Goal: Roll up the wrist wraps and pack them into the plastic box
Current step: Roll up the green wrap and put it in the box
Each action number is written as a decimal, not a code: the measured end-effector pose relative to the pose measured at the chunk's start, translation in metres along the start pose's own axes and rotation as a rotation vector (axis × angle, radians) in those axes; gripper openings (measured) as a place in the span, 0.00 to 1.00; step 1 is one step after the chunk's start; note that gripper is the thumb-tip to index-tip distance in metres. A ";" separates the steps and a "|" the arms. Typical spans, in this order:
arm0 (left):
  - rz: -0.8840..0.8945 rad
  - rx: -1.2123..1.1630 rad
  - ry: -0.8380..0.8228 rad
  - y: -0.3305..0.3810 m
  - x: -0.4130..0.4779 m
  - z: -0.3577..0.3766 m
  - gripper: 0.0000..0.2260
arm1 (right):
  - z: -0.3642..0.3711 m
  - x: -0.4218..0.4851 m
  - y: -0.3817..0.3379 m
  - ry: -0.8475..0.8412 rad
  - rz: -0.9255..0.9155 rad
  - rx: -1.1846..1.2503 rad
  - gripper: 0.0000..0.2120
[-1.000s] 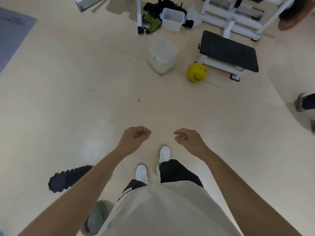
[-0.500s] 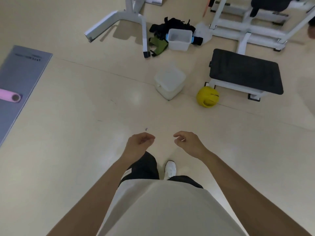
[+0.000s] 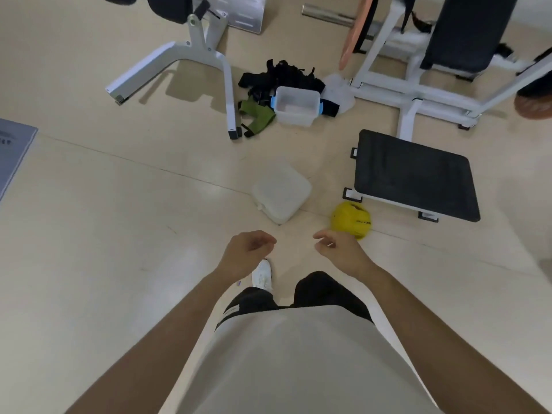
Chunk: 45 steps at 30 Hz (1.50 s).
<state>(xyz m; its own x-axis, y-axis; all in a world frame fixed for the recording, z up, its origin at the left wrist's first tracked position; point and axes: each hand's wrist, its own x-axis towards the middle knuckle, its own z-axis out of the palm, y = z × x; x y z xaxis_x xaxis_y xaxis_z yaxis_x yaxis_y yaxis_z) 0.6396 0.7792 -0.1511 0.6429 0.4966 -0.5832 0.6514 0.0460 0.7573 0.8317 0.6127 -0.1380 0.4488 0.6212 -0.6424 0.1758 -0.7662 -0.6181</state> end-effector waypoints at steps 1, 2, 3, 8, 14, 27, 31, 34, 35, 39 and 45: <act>0.010 0.021 -0.008 0.016 0.020 -0.008 0.07 | -0.013 0.015 -0.007 0.027 0.003 0.020 0.11; 0.023 0.043 -0.013 0.033 0.041 -0.016 0.06 | -0.027 0.030 -0.014 0.052 0.012 0.042 0.11; 0.039 0.063 -0.017 0.050 0.061 -0.023 0.06 | -0.041 0.046 -0.019 0.070 0.025 0.065 0.11; 0.064 0.100 -0.016 0.122 0.169 -0.045 0.05 | -0.106 0.136 -0.044 0.106 0.027 0.145 0.12; 0.023 0.107 0.034 0.205 0.278 -0.048 0.06 | -0.187 0.246 -0.065 0.023 0.006 0.148 0.12; -0.054 0.010 0.036 0.291 0.468 -0.129 0.08 | -0.318 0.458 -0.165 -0.021 0.028 0.094 0.12; -0.041 0.055 -0.110 0.296 0.551 -0.169 0.07 | -0.324 0.516 -0.197 0.023 0.112 0.113 0.12; -0.020 0.138 -0.231 0.297 0.620 -0.198 0.07 | -0.330 0.561 -0.222 0.023 0.138 0.112 0.12; -0.024 0.152 -0.246 0.299 0.643 -0.205 0.07 | -0.334 0.577 -0.227 0.022 0.145 0.112 0.12; -0.121 0.118 -0.215 0.297 0.736 -0.218 0.06 | -0.348 0.650 -0.225 0.017 0.171 0.127 0.12; -0.249 0.166 -0.134 0.228 0.897 -0.186 0.05 | -0.342 0.818 -0.160 -0.019 0.133 0.046 0.13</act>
<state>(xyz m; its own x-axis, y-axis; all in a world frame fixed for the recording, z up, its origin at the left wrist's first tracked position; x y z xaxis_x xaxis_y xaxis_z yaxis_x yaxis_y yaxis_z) 1.2898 1.3967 -0.4470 0.4956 0.3692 -0.7862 0.8451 0.0039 0.5346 1.4705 1.1871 -0.4101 0.4489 0.5177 -0.7284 0.0748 -0.8340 -0.5467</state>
